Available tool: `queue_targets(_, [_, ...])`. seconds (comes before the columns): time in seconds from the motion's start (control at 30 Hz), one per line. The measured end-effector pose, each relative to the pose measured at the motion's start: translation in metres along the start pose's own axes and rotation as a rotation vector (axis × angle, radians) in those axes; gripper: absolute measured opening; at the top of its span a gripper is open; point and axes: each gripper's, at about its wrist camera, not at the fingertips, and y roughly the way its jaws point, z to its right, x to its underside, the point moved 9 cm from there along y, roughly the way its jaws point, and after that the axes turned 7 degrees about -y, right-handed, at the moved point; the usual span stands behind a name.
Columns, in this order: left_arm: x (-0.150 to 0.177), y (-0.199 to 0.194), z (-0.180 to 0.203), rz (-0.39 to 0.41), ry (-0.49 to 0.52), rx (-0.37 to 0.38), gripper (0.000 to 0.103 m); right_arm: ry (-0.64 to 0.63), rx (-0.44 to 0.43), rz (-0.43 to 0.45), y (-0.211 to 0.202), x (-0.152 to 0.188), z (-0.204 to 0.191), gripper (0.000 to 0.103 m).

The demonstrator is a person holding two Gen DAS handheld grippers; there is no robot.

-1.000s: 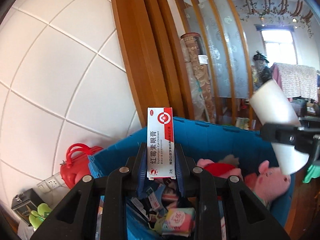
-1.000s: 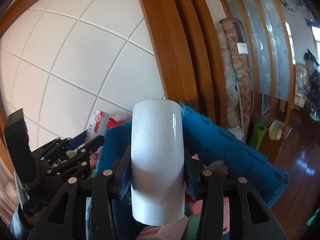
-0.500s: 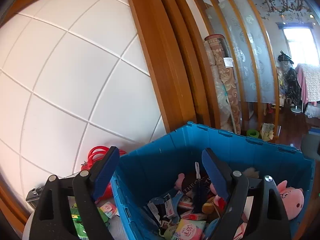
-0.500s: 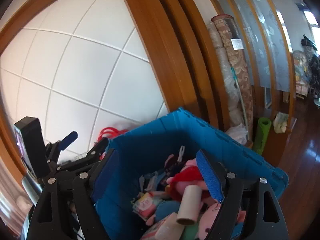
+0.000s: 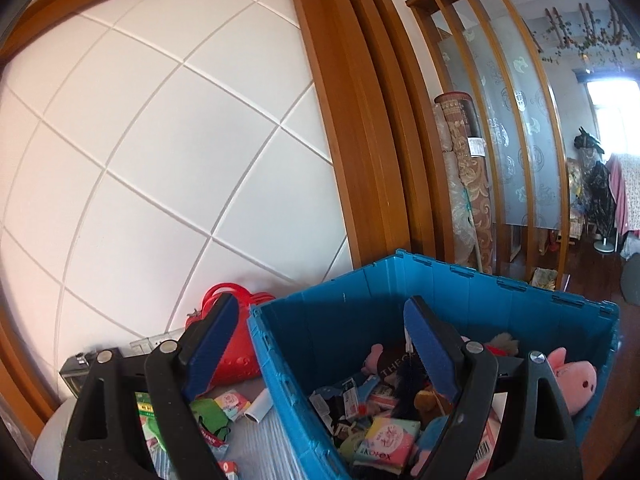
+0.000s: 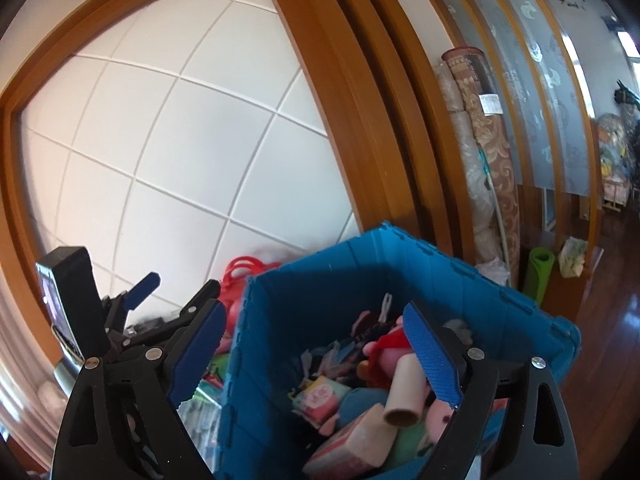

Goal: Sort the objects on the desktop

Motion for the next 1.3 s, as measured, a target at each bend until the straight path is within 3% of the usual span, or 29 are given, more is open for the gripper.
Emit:
queue_targets(0.2, [0.042, -0.055, -0.029, 0.003, -0.02, 0.045, 0.085, -0.032, 0.042, 0.041, -0.043, 0.015, -0.044, 0.098])
queue_targets(0.33, [0.062, -0.096, -0.072, 0.019, -0.04, 0.017, 0.087, -0.039, 0.088, 0.033, -0.064, 0.031, -0.079, 0.098])
queue_targets(0.5, [0.072, -0.138, -0.118, 0.021, -0.058, 0.048, 0.101, -0.071, 0.126, 0.025, -0.096, 0.065, -0.137, 0.102])
queue_targets(0.67, [0.069, -0.168, -0.139, 0.041, -0.066, 0.028, 0.102, -0.104, 0.176, 0.025, -0.124, 0.088, -0.173, 0.102])
queue_targets(0.97, [0.073, -0.198, -0.14, 0.036, -0.059, 0.029, 0.102, -0.117, 0.259, 0.075, -0.163, 0.105, -0.184, 0.102])
queue_targets(1.3, [0.091, -0.205, -0.12, -0.092, -0.081, 0.049, 0.102, -0.049, 0.314, 0.004, -0.198, 0.142, -0.144, 0.102])
